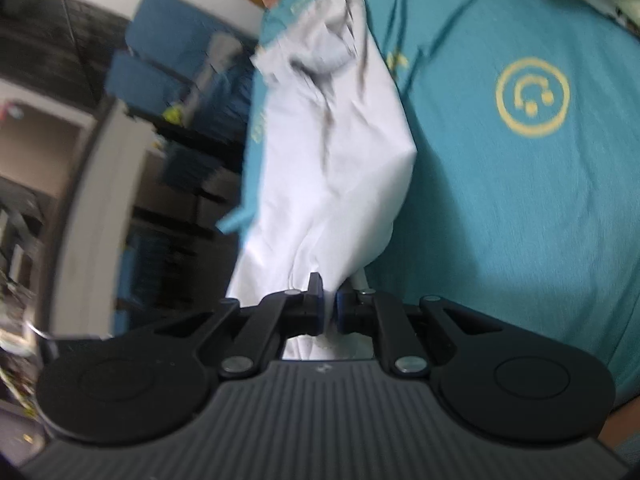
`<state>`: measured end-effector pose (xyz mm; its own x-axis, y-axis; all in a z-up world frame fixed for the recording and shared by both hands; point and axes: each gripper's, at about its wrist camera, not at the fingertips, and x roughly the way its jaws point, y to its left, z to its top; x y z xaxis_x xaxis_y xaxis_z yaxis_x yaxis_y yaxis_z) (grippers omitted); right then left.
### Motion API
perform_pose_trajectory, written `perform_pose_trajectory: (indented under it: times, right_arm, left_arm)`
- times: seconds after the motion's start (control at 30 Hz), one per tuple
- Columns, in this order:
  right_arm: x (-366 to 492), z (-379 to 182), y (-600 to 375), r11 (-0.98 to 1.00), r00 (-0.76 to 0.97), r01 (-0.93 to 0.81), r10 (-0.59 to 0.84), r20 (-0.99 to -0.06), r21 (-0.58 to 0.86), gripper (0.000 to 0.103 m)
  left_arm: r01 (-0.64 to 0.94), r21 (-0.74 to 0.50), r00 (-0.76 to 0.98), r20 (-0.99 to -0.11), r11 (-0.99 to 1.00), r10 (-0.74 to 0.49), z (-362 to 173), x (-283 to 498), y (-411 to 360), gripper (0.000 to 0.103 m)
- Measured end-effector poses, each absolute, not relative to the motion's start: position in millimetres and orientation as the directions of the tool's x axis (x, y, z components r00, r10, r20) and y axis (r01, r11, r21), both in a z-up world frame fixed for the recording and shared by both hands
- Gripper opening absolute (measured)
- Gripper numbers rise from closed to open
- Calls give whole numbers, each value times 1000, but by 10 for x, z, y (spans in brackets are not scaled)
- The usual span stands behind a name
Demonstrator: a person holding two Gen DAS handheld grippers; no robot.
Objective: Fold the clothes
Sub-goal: 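Grasp the hem with both grippers and lift it toward the collar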
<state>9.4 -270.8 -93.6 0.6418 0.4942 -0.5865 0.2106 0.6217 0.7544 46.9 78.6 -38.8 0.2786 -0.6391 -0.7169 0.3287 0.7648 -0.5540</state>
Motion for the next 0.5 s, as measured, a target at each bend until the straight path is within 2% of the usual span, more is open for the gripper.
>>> perform_pose_trajectory:
  times: [0.3, 0.5]
  right_arm:
    - [228, 63, -3060, 615, 752, 120, 456, -476, 779, 9]
    - [-192, 274, -3160, 642, 773, 85, 440, -457, 762, 8]
  left_arm:
    - [381, -522, 440, -623, 763, -646, 1119, 628, 478, 4]
    - [369, -539, 485, -583, 757, -652, 1318, 45, 456, 4]
